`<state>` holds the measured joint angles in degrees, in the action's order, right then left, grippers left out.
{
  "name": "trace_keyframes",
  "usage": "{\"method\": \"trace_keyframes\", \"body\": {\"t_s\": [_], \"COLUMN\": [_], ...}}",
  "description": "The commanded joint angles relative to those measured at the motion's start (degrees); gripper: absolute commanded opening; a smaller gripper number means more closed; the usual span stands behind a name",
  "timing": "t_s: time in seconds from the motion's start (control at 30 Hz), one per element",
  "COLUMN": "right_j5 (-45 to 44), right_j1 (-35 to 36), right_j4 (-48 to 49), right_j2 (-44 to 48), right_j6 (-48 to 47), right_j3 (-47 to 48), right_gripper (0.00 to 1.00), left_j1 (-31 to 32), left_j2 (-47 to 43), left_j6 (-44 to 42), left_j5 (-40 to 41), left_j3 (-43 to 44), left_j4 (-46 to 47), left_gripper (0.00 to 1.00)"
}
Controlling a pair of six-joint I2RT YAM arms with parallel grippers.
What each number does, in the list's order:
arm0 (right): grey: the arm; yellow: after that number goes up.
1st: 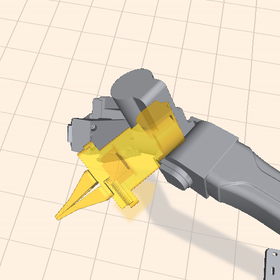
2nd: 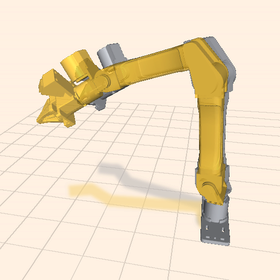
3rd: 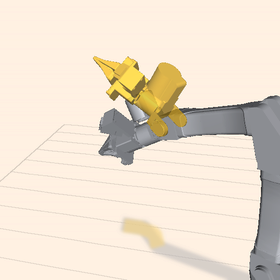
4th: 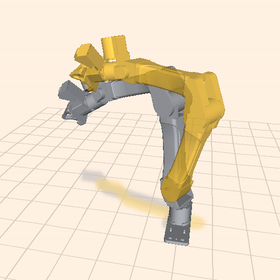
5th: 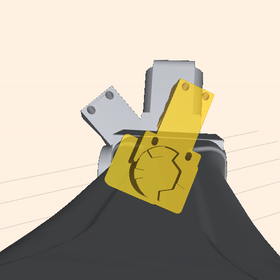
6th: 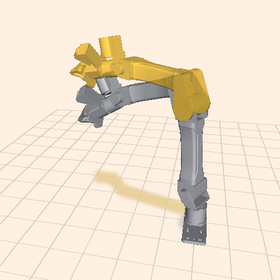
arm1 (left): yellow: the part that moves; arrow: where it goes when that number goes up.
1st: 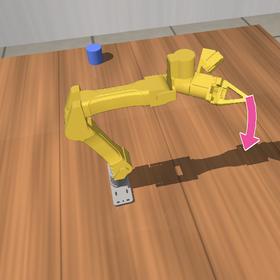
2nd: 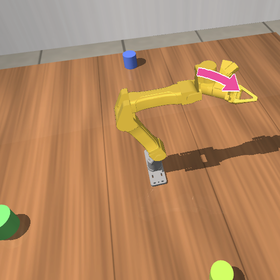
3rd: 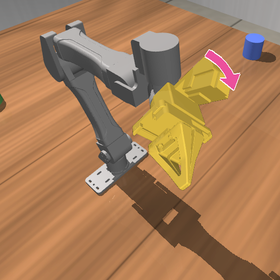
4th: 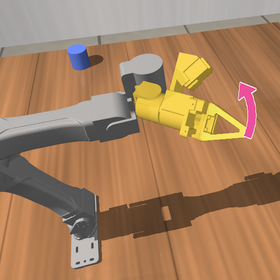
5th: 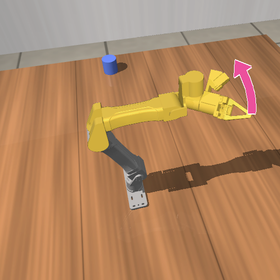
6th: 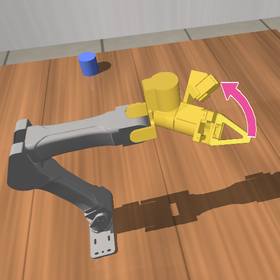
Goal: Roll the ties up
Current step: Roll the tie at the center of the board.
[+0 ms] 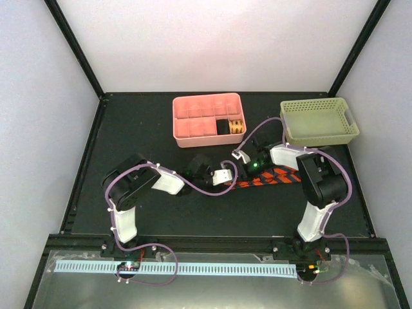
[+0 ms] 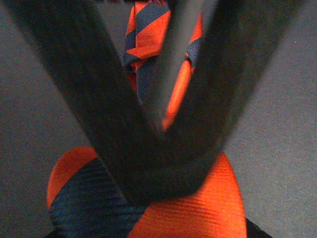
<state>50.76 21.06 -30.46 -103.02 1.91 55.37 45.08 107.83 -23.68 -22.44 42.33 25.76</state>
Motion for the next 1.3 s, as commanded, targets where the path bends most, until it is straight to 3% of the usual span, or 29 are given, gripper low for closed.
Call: {"method": "trace_keyframes", "body": {"t_s": [0.0, 0.1, 0.2, 0.4, 0.63, 0.8, 0.9, 1.0, 1.07, 1.17, 1.27], "right_j5": [-0.94, -3.16, -4.71, -8.57, -14.02, -15.48, -15.27, -14.7, -14.06, -13.3, -12.94], "right_j1": [0.94, 0.7, -0.04, -2.6, -4.7, -4.71, -4.72, -4.71, -4.71, -4.49, -4.49], "right_j4": [0.57, -0.94, -2.23, -3.41, -3.09, -2.84, -2.85, -2.63, -2.61, -1.87, -1.31], "right_j2": [-2.38, -1.85, -0.93, -1.0, 0.42, -0.69, -3.29, -5.56, -7.11, -8.88, -10.32], "right_j6": [0.62, -0.28, -1.01, -1.78, -0.59, -0.24, -0.01, 0.17, 0.03, -0.31, -0.07], "right_j3": [1.12, 0.96, 0.11, -2.41, -5.01, -4.45, -3.17, -1.6, -0.76, -0.15, -0.18], "right_gripper": [0.27, 0.02, 0.02, 0.02, 0.02, 0.02, 0.01, 0.01, 0.02, 0.02, 0.02], "left_j1": [0.27, 0.27, 0.27, -0.56, -2.98, -7.9, -10.08, -14.46, -14.76, -13.92, -11.63], "left_j2": [0.83, 0.84, 0.8, -1.85, -6.64, -10.81, -14.45, -16.6, -16.82, -16.27, -11.98], "left_j6": [-1.89, -1.31, -0.38, 3.08, 7.17, 16.39, 20.51, 17.72, 16.3, 16.71, 16.92], "left_j5": [3.9, 4.03, 4.33, 0.34, -3.1, -4.16, -0.65, -13.24, -15.62, -16.24, -15.8], "left_j3": [-0.21, -0.35, -0.09, -1.15, -4.76, -4.94, -4.44, 1.21, 2.12, -3.95, -5.14], "left_j4": [-7.43, -7.07, -6.55, -0.82, 11.23, 14.24, 14.13, 0.6, -2.75, 7.21, 10.92], "left_gripper": [0.34, 0.37, 0.47, 0.77, 0.98, 0.99, 0.99, 0.99, 0.99, 0.99, 0.99]}}
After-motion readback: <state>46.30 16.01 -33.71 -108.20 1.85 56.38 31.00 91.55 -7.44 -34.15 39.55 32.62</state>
